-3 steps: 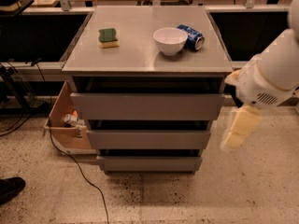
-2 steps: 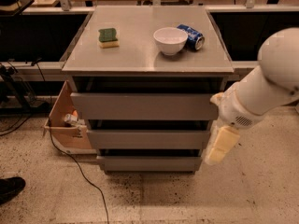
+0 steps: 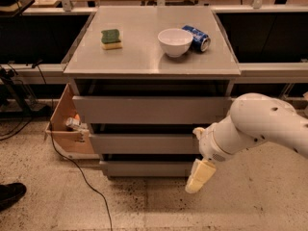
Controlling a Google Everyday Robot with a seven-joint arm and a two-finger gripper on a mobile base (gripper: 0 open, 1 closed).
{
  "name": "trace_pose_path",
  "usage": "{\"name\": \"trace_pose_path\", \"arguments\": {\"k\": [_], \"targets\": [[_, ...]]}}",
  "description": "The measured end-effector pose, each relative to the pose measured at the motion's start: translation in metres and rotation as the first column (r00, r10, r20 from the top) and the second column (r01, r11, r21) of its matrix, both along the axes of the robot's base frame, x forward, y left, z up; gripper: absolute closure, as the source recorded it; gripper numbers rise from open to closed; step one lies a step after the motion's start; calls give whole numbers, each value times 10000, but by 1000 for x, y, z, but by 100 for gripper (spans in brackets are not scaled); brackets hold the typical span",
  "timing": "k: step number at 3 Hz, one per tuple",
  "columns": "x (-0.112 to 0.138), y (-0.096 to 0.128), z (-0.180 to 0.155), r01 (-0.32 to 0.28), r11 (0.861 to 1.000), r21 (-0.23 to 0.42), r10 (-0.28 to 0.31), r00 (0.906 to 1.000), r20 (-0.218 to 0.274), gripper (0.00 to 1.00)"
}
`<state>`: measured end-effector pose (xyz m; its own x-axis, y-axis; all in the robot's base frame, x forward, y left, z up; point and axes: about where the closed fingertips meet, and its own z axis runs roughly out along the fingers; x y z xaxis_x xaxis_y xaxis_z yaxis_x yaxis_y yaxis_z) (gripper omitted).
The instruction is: Open middle drawer
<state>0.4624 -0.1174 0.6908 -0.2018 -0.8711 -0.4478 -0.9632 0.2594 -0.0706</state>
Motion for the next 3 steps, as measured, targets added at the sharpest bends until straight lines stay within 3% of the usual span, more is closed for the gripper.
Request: {"name": "trace_pose_path", "arguments": {"k": [1,2,3], "targets": [[0,0,0,-2,10000,2,2,10000,-1,0],[7,15,-22,73,9995,309,-71,10000,-70,0],[27,51,-80,221,9959,873,-193,9993,-327,0]]}}
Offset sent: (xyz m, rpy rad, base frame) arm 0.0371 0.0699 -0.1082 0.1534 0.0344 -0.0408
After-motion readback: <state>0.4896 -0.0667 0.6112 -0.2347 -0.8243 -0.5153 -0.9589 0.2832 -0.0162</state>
